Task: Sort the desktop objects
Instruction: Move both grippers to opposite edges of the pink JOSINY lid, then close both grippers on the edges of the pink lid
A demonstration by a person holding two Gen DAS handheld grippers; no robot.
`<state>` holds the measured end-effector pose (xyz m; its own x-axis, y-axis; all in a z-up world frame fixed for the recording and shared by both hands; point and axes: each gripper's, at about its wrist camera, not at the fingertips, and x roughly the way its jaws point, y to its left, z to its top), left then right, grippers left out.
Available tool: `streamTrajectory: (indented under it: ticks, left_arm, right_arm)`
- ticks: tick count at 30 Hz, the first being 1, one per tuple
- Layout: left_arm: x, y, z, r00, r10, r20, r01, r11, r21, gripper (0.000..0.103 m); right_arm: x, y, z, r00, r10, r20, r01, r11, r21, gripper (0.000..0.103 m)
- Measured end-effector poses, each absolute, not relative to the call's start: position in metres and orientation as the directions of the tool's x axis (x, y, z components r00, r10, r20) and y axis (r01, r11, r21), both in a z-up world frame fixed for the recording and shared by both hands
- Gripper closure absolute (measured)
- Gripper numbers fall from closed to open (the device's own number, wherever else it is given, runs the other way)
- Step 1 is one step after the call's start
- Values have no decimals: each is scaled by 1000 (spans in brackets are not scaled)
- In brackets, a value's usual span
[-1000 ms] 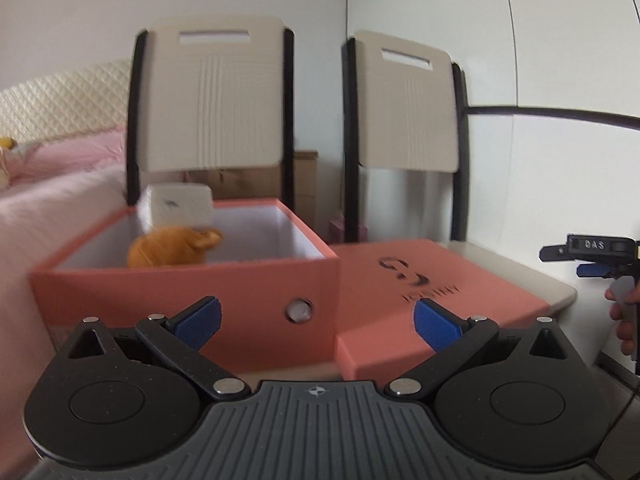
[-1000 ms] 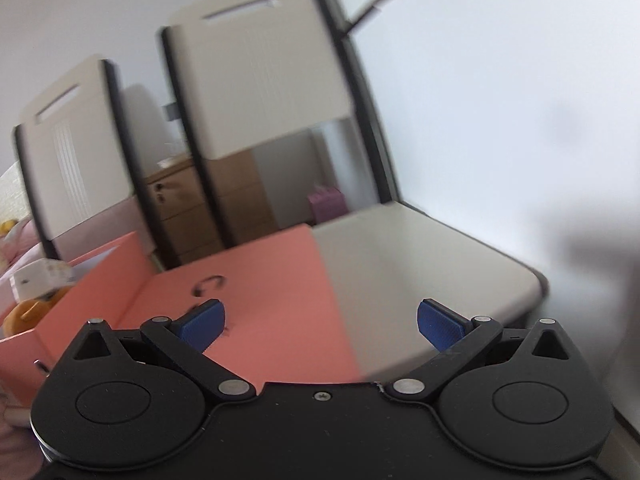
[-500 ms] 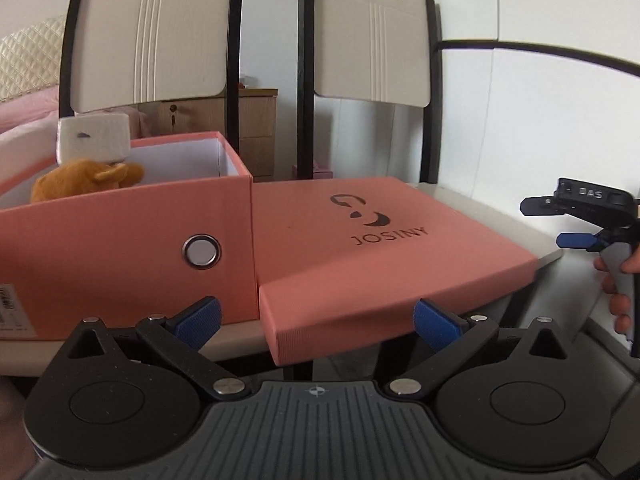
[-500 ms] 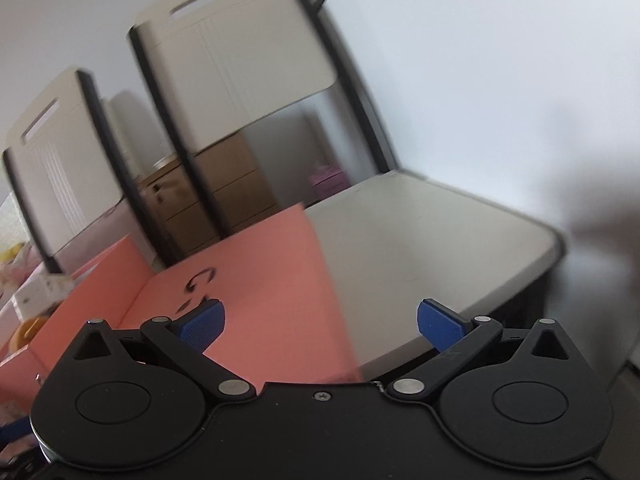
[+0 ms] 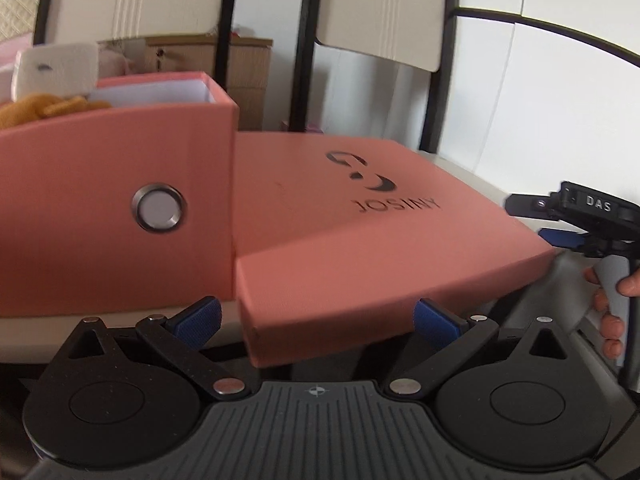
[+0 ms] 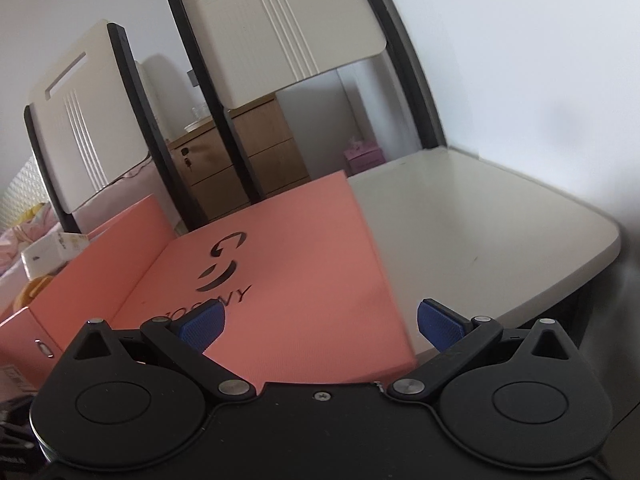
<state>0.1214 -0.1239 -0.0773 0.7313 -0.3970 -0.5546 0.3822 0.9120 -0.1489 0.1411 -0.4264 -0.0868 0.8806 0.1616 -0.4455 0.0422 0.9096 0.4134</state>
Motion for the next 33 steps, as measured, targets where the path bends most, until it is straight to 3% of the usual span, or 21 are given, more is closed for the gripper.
streamTrajectory:
  ticks: [7,24,28,33]
  left_arm:
    - [115,-129,-78,724,-398,-563,406,906,-119,0]
    - [61,-114,-69,668,-490,-560,441,867,-232,0]
    - [66,-104,-66,693,-466,-551,386,884,-263,0]
    - [88,-80,-68,705,-465,-536,277,876,-395,0]
  right_arm:
    - [135,-423,-86,875,180,-450,13,919,394,0]
    - [79,-441,-80,847,275,-455,-78,911,406,1]
    - [85,-453,-89,843,250,-477,-3,888,460,1]
    - [102,-467,-99,844,293,-450,28,813,582,1]
